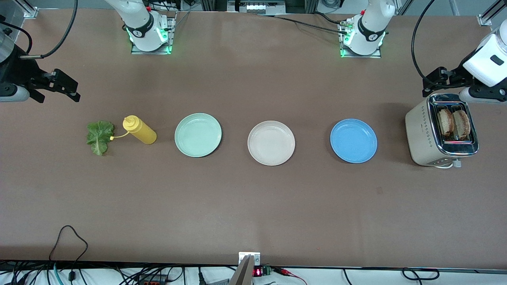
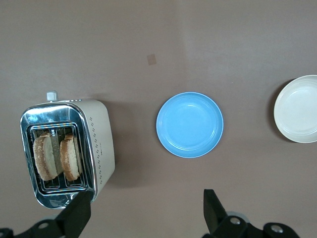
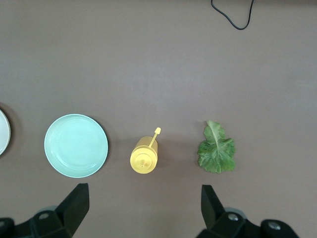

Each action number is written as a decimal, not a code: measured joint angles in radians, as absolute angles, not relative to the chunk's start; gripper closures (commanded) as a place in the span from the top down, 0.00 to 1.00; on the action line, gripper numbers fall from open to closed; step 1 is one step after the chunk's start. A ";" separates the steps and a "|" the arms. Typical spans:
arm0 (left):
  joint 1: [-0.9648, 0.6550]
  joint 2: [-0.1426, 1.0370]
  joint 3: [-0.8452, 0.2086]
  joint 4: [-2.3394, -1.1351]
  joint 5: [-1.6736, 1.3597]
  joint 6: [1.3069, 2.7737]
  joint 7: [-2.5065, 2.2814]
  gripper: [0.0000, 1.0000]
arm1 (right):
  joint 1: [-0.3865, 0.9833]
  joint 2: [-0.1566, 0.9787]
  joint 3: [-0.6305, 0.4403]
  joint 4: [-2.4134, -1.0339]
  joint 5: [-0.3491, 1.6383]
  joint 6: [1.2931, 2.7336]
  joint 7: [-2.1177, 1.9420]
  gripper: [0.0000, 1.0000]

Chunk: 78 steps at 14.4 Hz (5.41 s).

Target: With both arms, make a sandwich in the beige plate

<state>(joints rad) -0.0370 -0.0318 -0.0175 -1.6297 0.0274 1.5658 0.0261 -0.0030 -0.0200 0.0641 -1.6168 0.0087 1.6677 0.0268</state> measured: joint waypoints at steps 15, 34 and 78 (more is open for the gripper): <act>-0.033 -0.031 -0.016 -1.630 0.027 1.549 0.026 1.00 | -0.001 -0.020 0.064 -1.617 0.009 1.667 0.027 1.00; -0.006 0.046 -0.003 -1.631 0.034 1.502 0.023 1.00 | -0.001 -0.020 0.061 -1.618 0.009 1.664 0.027 1.00; 0.254 0.170 -0.002 -1.970 0.178 1.907 0.263 0.24 | 0.000 -0.020 0.056 -1.618 0.009 1.664 0.027 1.00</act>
